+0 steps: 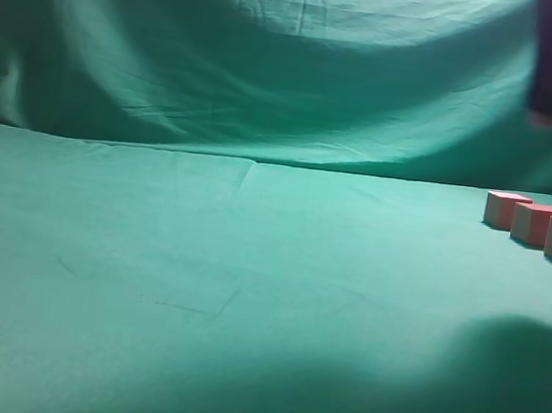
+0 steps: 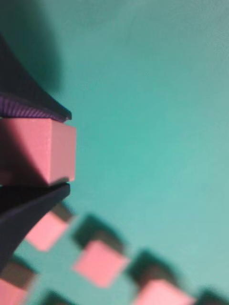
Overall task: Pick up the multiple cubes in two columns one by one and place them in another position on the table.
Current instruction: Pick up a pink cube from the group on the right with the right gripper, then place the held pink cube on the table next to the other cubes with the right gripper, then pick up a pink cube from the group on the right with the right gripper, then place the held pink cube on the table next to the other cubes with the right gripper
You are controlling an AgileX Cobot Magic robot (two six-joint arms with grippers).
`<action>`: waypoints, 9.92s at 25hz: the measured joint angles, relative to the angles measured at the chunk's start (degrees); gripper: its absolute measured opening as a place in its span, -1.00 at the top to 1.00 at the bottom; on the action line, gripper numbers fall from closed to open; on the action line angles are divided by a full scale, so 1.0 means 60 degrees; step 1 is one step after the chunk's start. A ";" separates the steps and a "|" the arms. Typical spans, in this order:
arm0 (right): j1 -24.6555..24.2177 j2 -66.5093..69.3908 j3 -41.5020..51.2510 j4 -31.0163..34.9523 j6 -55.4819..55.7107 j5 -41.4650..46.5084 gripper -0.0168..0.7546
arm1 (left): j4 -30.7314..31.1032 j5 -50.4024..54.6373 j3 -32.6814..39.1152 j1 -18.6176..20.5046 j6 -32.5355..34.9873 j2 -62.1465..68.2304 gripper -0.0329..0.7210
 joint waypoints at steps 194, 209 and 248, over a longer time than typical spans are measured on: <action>0.1703 0.7731 -0.9592 -0.0930 0.7344 0.2804 0.28 | 0.0000 0.0000 0.0000 0.0000 0.0000 0.0000 0.91; 0.1703 0.7786 -0.9592 -0.1405 0.8392 0.2804 0.28 | 0.0000 0.0000 0.0000 0.0000 0.0000 0.0000 0.91; 0.1703 0.8188 -0.9650 -0.1342 0.8790 0.2754 0.28 | 0.0000 0.0000 0.0000 0.0000 0.0000 0.0000 0.91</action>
